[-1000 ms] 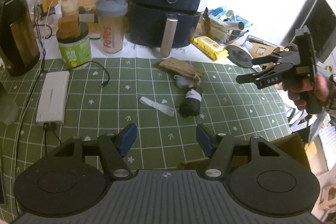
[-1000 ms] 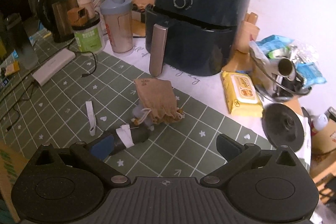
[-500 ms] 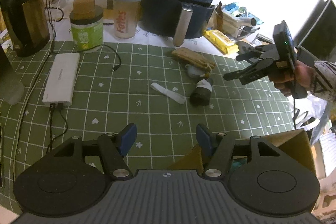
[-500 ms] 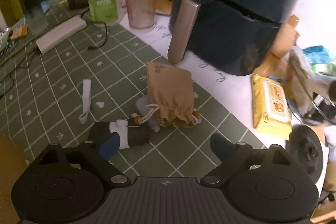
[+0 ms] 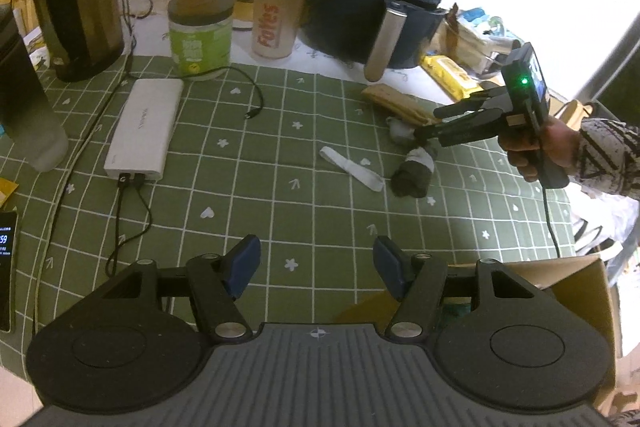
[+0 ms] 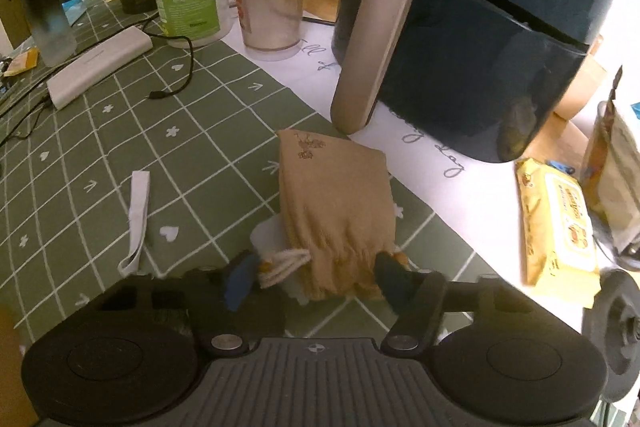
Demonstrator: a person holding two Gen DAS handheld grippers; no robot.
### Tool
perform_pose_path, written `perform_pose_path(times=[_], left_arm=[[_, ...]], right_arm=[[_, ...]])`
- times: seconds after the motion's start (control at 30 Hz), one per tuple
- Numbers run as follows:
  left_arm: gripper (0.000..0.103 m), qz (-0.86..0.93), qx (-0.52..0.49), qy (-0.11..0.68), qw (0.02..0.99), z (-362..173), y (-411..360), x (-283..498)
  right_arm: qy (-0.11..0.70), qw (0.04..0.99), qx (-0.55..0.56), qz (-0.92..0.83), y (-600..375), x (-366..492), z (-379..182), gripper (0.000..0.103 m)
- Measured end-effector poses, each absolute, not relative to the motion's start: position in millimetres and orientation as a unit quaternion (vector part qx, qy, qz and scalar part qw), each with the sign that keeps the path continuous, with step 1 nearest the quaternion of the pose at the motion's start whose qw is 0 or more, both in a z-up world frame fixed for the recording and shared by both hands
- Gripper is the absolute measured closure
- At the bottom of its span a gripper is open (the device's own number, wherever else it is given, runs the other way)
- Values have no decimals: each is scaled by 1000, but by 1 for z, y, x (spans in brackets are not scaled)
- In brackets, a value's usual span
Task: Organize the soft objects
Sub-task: 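Lower the right tool onto the brown drawstring pouch and close it, then lift the brown pouch with the right tool while the left tool approaches the black roll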
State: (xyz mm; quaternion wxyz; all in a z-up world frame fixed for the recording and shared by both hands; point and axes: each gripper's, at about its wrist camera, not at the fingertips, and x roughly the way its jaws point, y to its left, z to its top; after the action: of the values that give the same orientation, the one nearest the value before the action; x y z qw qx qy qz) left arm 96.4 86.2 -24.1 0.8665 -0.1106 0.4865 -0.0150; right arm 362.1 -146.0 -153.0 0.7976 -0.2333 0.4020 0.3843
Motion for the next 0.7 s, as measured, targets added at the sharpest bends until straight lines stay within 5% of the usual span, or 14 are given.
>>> perform_pose_path(times=[0.2, 0.3, 0.7], left_arm=[[42, -9, -112, 489, 865, -25, 87, 99], [42, -11, -111, 489, 865, -25, 86, 101], [42, -32, -94, 475, 874, -20, 79, 112]], right_arm=[[400, 792, -253, 385, -133, 363, -162, 58], [399, 792, -257, 385, -132, 361, -160, 78], [396, 820, -207, 357, -165, 366, -130, 83]])
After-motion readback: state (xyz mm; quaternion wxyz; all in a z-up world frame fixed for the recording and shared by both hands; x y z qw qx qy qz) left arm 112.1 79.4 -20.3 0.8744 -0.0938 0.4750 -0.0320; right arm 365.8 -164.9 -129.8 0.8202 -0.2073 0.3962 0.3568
